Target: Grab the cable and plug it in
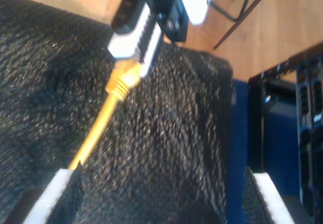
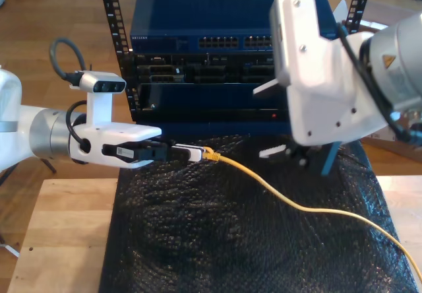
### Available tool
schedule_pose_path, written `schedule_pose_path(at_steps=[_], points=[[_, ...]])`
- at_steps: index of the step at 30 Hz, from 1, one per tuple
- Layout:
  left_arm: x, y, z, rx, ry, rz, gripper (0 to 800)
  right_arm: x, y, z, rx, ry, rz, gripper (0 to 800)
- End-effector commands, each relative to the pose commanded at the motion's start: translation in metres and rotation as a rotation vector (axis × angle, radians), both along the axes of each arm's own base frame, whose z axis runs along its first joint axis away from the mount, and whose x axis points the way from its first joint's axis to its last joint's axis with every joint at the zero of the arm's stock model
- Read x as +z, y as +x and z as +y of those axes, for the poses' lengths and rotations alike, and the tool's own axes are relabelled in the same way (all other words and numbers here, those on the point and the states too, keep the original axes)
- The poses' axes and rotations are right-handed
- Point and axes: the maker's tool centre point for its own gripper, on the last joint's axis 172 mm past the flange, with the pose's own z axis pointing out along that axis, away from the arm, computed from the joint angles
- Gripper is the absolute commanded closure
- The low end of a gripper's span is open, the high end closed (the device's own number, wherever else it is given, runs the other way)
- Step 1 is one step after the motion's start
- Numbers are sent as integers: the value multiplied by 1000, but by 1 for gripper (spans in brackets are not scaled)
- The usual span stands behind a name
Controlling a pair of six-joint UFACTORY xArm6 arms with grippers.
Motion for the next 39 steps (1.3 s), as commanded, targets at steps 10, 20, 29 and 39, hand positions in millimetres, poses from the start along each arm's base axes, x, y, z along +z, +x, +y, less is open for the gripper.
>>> schedule_pose_path(at_steps=[10, 20, 29, 39], points=[[11, -9, 2, -47, -77, 38, 793, 26, -1, -1, -23, 45, -127, 55], [28, -9, 4, -60, -188, 67, 793, 23, -29, 37, 119, 44, -169, 47], [40, -10, 8, -74, -259, 82, 793, 23, -24, 51, 154, 53, -305, 47], [52, -13, 12, -85, -338, 100, 792, 35, -18, 45, 120, 78, -360, 59]])
